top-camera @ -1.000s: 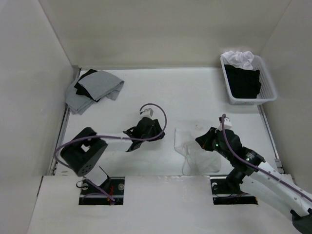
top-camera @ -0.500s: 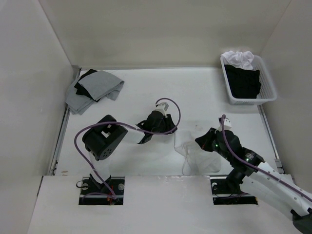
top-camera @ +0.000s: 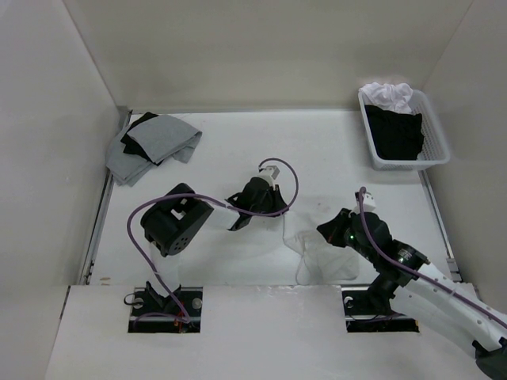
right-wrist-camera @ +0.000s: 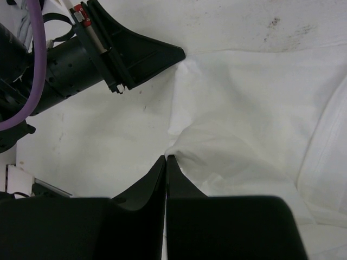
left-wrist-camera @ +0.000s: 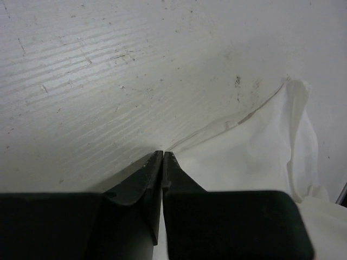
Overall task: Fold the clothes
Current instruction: Fold the tank top
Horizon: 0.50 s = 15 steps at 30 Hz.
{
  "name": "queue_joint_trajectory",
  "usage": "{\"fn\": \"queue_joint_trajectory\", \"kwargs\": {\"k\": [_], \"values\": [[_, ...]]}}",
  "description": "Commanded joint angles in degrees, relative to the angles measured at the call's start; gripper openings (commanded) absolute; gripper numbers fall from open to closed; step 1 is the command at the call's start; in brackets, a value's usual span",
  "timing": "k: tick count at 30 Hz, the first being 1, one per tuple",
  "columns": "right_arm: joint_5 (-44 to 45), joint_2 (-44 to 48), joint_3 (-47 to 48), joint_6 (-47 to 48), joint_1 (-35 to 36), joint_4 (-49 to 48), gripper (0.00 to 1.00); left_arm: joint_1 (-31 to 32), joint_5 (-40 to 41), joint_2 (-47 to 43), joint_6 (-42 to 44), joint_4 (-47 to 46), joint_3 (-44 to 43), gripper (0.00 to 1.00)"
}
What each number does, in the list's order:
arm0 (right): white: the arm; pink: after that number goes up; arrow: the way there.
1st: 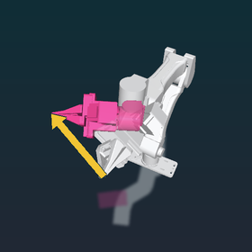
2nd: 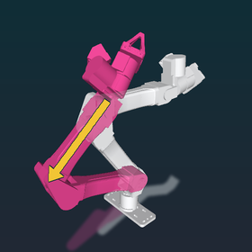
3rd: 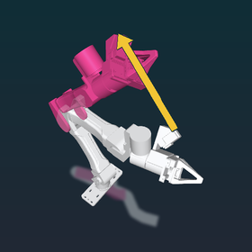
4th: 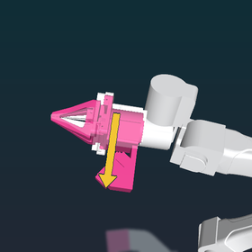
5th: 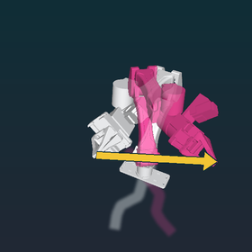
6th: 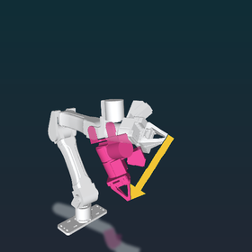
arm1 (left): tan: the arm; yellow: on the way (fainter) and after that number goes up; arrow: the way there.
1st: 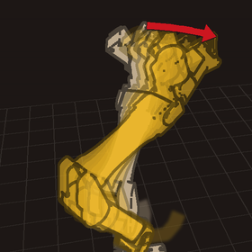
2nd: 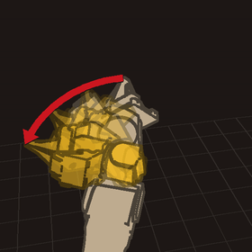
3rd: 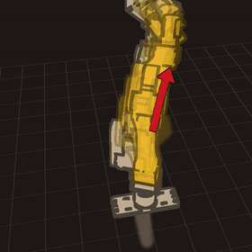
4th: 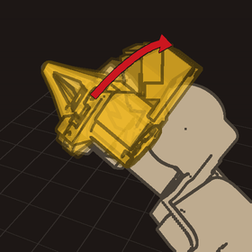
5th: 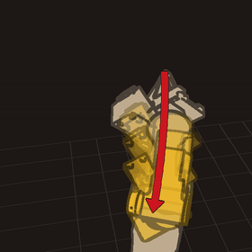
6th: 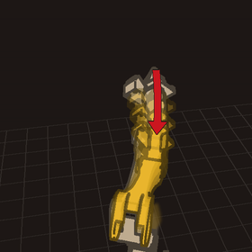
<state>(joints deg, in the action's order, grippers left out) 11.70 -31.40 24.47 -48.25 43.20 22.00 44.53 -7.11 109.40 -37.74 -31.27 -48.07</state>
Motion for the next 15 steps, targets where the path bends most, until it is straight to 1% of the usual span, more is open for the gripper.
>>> {"fn": "queue_joint_trajectory", "kwargs": {"k": [1, 4, 8, 11, 15], "values": [[-0.2, 0.7, -0.1, 0.1, 0.0, -2.9, 0.02, -1.2, 1.9, -3.0, -0.2, -0.1, 0.9, 0.00], [-0.2, 1.1, 0.6, 0.6, -0.3, -2.7, 0.02, -2.8, 3.6, -8.0, -2.6, -0.7, 3.3, 0.00], [-0.2, 1.4, 3.2, 2.3, -0.8, -2.4, 0.02, -5.1, 5.5, -18.3, -6.0, 0.0, 7.4, 0.00], [-0.2, 1.3, 6.5, 4.1, -1.4, -2.3, 0.02, -6.7, 9.1, -30.1, -8.1, 3.0, 10.5, 0.00], [-0.3, 0.9, 11.9, 6.3, -1.3, -1.9, 0.01, -7.2, 17.6, -48.8, -8.7, 12.7, 12.0, 0.00]]}}
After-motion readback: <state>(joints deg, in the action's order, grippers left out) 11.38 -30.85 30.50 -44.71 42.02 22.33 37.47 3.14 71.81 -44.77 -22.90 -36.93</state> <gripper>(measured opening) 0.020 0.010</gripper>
